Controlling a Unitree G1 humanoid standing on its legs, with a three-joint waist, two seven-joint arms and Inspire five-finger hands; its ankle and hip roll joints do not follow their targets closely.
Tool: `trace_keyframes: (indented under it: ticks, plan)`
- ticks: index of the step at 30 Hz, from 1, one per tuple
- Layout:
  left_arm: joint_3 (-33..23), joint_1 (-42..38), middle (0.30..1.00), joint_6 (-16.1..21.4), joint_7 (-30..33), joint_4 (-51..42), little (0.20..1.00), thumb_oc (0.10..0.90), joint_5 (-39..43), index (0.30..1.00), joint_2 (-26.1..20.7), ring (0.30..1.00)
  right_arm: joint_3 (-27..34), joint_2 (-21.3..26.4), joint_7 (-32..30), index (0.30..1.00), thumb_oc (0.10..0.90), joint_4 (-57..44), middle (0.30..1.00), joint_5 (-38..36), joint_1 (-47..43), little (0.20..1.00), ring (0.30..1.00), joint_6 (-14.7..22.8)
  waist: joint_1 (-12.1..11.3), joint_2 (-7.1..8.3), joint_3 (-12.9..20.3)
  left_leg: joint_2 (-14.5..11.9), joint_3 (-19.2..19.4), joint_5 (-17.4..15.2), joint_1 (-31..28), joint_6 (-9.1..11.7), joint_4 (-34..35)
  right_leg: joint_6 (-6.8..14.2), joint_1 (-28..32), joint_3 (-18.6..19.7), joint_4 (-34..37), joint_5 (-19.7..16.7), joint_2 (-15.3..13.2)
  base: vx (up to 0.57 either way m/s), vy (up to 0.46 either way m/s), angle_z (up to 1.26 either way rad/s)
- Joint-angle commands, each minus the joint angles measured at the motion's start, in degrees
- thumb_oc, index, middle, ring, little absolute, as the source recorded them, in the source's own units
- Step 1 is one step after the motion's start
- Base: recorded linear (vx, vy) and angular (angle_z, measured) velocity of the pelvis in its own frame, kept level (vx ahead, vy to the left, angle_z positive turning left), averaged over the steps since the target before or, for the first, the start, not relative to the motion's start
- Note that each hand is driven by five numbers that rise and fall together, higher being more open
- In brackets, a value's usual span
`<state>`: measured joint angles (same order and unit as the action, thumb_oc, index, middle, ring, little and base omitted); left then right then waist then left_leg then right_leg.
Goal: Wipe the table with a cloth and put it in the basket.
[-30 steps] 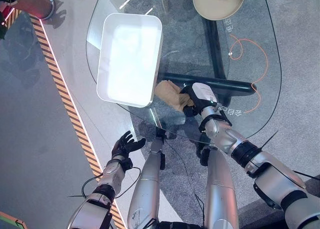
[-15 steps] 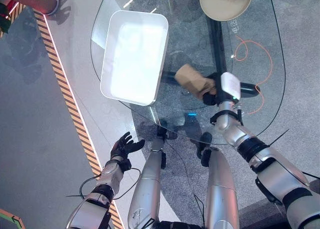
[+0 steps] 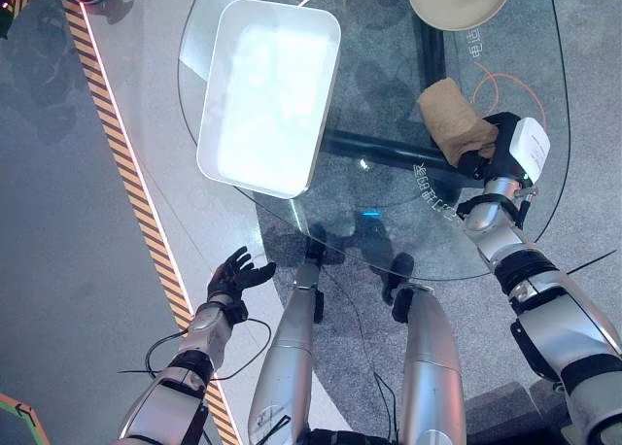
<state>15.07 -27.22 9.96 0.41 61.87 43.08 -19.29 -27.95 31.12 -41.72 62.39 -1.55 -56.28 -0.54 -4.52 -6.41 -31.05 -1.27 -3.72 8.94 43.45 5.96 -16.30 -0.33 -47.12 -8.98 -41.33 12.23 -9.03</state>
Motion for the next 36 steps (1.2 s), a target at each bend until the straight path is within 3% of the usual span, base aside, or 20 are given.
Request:
trace_keyframes:
  ticks: [1,10,18,25,30,36]
  plan:
    - [-1.39,1.31,0.900,0.72,-0.94,1.87,0.900,0.800,2.02,0.900,-3.30,0.900,6.10,10.45,-8.32,0.300,0.100,6.59,0.300,-5.15,-0.53,0.200,0.300,-1.16,1.48,0.19,1.26,2.42,4.66,-11.62,0.25,-5.68,-10.66,2.39,-0.18,1.64,9.55,-7.91,3.55,0.00,0.000,0.00]
    - [-2.06,-0.36,0.900,-0.15,-1.96,3.61,0.900,0.800,2.40,0.900,-5.35,0.900,10.72,11.61,-8.95,0.300,0.100,11.73,0.300,-12.70,1.86,0.200,0.300,-1.00,1.77,0.99,1.26,1.96,4.32,-11.84,0.47,-5.63,-10.61,3.07,-0.15,1.83,10.08,-8.54,3.82,0.00,-0.007,0.00]
    - [-2.48,-1.01,0.900,-0.45,-2.78,4.59,0.900,0.800,2.99,0.900,-6.37,0.900,11.62,11.55,-9.80,0.300,0.100,11.76,0.300,-13.82,2.56,0.200,0.300,0.18,2.08,1.18,1.26,1.82,4.29,-11.68,0.09,-5.37,-9.96,3.50,0.20,2.04,10.87,-8.86,3.97,0.00,0.000,0.00]
    - [-2.63,-1.83,0.900,-0.63,-3.35,5.20,0.900,0.800,3.17,0.900,-6.79,0.900,10.68,11.10,-8.07,0.300,0.100,11.14,0.300,-12.94,1.39,0.200,0.300,2.26,2.09,1.33,1.26,1.77,4.26,-11.62,-0.17,-5.25,-9.58,3.68,0.38,2.09,11.33,-8.98,4.10,0.00,0.000,0.00]
    - [-2.16,-3.07,0.900,-1.01,-3.48,5.86,0.900,0.800,3.35,0.900,-6.77,0.900,8.54,9.73,-3.92,0.300,0.100,9.73,0.300,-9.35,-0.11,0.200,0.300,8.12,1.97,1.27,1.26,1.85,4.23,-11.47,-0.40,-5.19,-9.26,3.75,0.56,1.92,11.44,-8.99,3.96,0.00,-0.001,-0.01]
    - [-1.92,-2.47,0.900,-0.64,-2.04,3.93,0.900,0.800,2.88,0.900,-5.78,0.900,3.32,7.33,-0.98,0.300,0.100,0.39,0.300,-1.96,-1.15,0.200,0.300,8.18,1.94,1.51,1.26,2.16,4.38,-11.18,-0.78,-4.82,-8.52,3.80,0.96,1.66,12.41,-9.09,3.95,-0.01,-0.001,0.00]
